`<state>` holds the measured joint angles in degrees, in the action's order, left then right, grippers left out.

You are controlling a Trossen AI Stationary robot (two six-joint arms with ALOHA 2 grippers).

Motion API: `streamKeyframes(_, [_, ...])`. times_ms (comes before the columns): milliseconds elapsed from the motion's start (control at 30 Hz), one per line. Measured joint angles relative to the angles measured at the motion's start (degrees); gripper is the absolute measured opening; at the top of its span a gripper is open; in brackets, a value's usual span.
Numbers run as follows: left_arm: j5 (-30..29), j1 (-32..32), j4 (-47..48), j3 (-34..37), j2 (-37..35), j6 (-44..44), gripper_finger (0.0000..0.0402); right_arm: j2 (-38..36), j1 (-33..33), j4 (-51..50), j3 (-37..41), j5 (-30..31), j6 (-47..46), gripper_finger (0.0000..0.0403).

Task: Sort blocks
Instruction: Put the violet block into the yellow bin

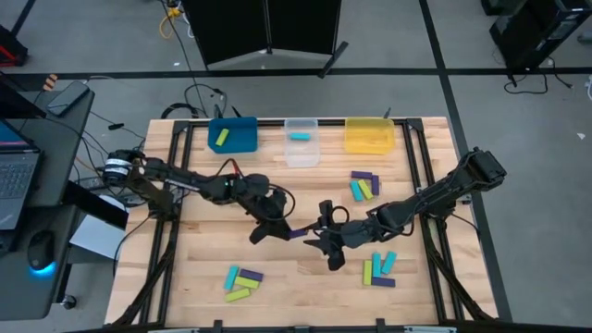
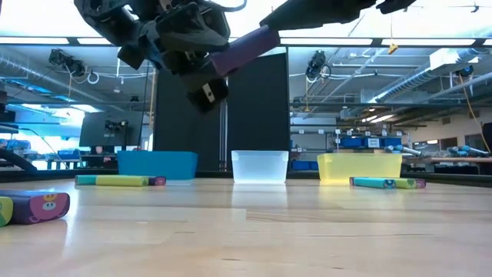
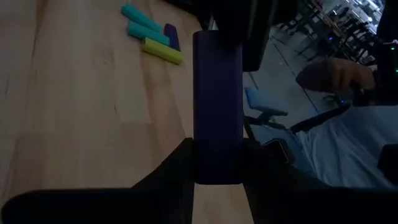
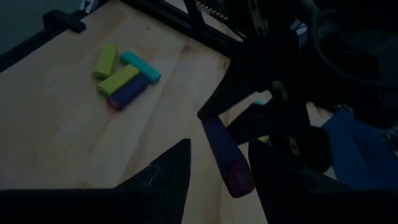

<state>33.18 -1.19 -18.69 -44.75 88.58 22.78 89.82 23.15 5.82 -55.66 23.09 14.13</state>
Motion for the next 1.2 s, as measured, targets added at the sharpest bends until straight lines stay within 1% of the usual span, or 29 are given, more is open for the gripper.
streamKeyframes(167, [0.28,0.0,-1.93,0.0,0.0,0.05,0.0107,0.0,-1.12,-0.21,0.0,-0.86,-0.25,0.015])
streamKeyframes(267, [1.09,0.0,-3.22,0.0,0.0,0.11,0.0107,0.0,-1.74,-0.23,0.0,-2.77,-0.34,0.0129])
streamKeyframes(467, [1.8,-0.02,-2.99,0.0,-0.01,-0.42,0.0107,0.0,-2.22,-0.44,-0.01,-3.7,0.28,0.0079])
streamKeyframes(633, [1.46,0.29,-2.83,-0.01,-0.04,-2.58,0.0105,0.02,-2.25,-2.04,-1.14,-3.67,0.35,0.0079])
streamKeyframes(767, [0.45,0.86,-2.79,-0.02,-0.09,-7.01,0.0128,0.02,-2.25,-7.17,-3.81,-2.24,-0.43,0.0079])
streamKeyframes(867, [-2.86,1.3,-2.66,-0.04,-0.09,-10.93,0.0154,0.02,-2.3,-11.38,-6.2,0.09,-1.95,0.0076])
streamKeyframes(967, [-7.45,1.91,-0.95,-0.04,-0.1,-15.19,0.017,0.02,-2.4,-16.56,-9.4,2.97,-2.47,0.0076])
streamKeyframes(1033, [-11.71,2.55,2.12,-0.02,-0.48,-19.25,0.0174,-0.02,-2.55,-20.93,-11.44,5.39,-2.51,0.0076])
streamKeyframes(1100, [-16.04,3.29,3.2,-0.02,-0.73,-22.55,0.0176,-0.02,-3.07,-25.97,-13.5,7.13,-2.58,0.0076])
streamKeyframes(1200, [-18.46,4.19,3.29,-0.02,-1.32,-25.36,0.0177,-0.1,-5.15,-31.33,-15.74,8.0,-3.02,0.0076])
